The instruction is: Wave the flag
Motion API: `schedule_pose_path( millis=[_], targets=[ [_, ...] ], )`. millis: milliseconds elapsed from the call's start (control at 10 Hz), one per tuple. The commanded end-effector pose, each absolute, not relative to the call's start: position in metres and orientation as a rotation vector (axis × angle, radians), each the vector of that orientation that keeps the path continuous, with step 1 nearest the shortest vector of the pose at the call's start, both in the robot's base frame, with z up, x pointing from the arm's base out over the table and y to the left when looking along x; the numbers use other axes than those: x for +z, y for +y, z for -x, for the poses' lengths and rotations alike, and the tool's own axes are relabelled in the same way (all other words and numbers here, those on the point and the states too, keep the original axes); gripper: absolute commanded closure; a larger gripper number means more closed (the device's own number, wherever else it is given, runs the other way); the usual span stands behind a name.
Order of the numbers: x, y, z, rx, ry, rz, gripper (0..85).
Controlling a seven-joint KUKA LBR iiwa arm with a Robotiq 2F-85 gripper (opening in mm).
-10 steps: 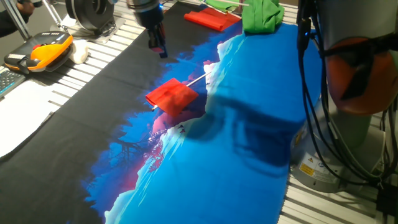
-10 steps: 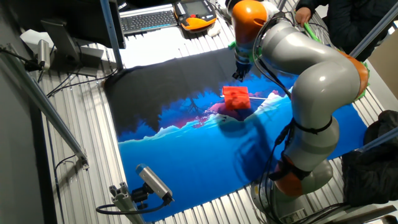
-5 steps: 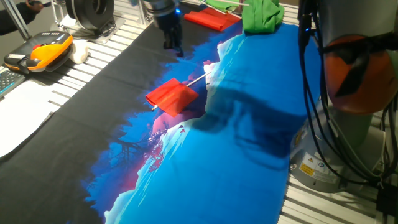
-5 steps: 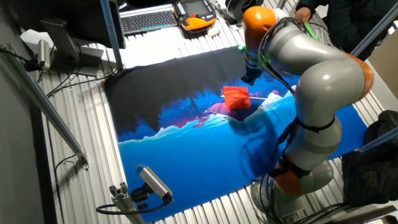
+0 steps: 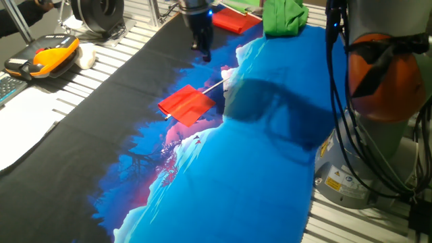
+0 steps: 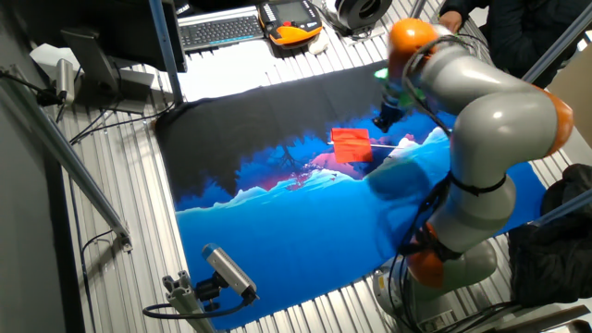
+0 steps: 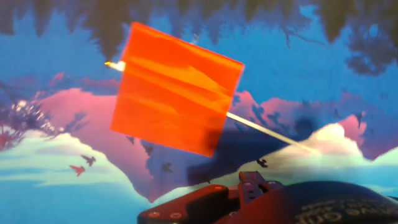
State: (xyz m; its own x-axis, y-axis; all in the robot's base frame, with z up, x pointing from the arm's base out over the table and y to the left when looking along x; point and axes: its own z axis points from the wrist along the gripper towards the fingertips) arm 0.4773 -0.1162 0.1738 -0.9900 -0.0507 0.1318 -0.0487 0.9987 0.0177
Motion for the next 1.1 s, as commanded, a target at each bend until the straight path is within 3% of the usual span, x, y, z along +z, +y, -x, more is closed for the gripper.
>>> schedule_pose_path(
  millis=[0, 1000],
  targets=[
    [0.173, -0.117, -0.477, -0.108, -2.945, 0.651, 85.0],
    [0.186, -0.082, -0.476, -0.321, -2.7, 1.342, 85.0]
  ],
)
